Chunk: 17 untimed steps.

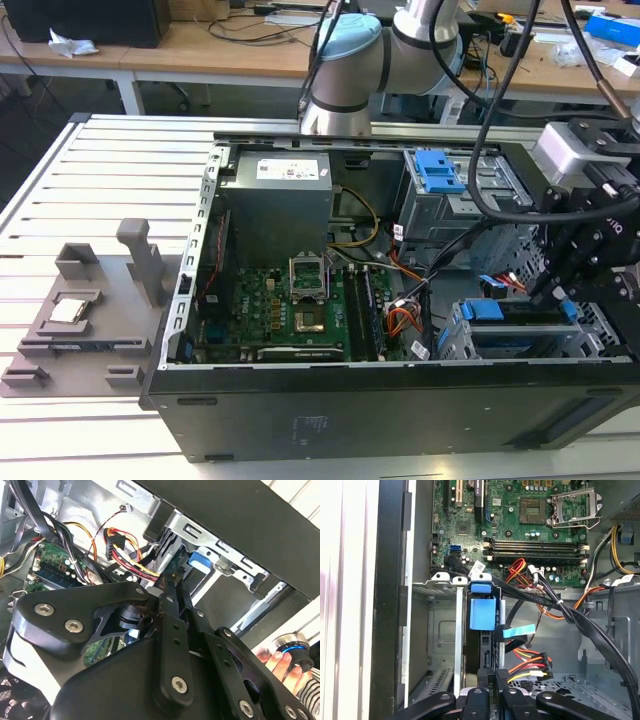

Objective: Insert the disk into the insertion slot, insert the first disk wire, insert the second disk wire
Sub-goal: 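Insert the first disk wire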

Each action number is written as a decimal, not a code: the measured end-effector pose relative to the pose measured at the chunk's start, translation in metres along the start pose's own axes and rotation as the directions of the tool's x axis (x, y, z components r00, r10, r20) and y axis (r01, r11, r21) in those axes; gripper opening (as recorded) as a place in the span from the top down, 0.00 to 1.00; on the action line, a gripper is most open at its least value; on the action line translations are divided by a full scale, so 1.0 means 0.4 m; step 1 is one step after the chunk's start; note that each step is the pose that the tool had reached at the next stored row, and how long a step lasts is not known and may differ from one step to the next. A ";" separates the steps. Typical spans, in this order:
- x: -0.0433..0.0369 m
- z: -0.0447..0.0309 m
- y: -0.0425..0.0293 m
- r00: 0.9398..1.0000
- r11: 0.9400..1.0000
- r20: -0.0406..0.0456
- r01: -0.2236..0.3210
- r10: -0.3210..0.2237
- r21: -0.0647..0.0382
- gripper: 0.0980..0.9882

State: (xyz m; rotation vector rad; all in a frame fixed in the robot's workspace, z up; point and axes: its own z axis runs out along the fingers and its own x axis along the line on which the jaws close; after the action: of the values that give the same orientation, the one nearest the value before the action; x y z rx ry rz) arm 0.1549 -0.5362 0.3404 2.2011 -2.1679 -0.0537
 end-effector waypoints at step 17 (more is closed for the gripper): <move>0.001 0.001 -0.006 1.000 1.000 0.002 -0.002 0.002 -0.003 0.92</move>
State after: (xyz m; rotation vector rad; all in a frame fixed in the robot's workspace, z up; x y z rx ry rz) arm 0.1571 -0.5365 0.3398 2.1985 -2.1691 -0.0598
